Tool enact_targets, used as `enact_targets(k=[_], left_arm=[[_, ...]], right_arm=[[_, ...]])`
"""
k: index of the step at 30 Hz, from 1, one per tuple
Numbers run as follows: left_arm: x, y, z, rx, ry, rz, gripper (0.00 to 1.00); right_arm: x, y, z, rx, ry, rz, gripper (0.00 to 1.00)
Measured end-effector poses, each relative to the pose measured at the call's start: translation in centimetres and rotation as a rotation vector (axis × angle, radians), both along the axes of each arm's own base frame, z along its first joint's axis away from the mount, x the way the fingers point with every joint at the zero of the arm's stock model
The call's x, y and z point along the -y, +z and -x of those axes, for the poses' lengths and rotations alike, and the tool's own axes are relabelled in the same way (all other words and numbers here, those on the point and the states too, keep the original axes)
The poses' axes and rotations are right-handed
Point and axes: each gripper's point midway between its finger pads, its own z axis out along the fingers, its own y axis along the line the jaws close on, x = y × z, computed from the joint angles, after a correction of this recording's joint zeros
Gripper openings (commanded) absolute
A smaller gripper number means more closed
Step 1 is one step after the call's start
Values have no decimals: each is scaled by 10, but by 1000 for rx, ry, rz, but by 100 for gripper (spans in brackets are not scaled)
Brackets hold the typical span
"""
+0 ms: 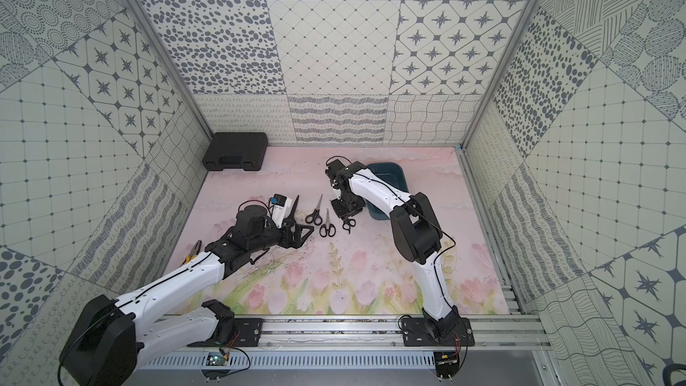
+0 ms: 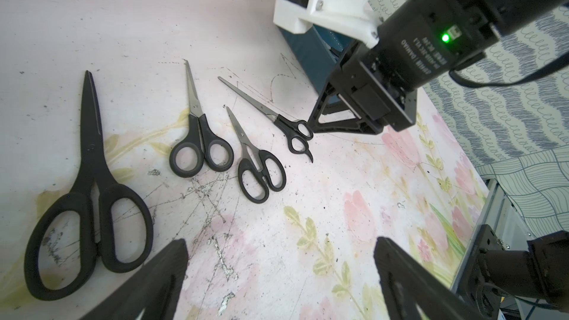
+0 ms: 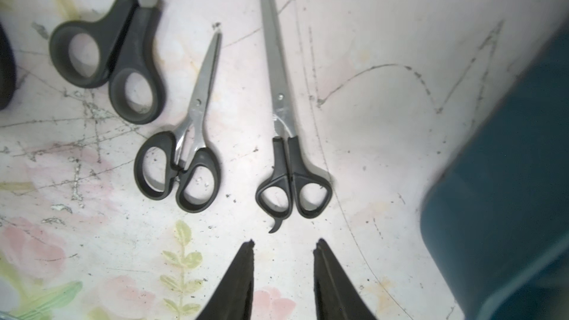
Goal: Put the scissors into the storage box
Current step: Pick up the scissors from the center of the board.
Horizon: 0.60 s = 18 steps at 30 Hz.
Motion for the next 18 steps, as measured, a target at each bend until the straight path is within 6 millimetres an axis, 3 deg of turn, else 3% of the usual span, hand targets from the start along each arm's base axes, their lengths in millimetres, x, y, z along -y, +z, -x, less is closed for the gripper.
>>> enact_targets(k=[5,12,18], left_arm=[[0,-1,0,0,1,-1,99],[-1,0,0,0,3,-1,100],[-2,-1,-1,1,10,-5,100]], right_arm=[[-7,-19,7,-18,78,33,32],[4,-42,6,1,100,80,33],[10,-44,7,50,125,61,32]])
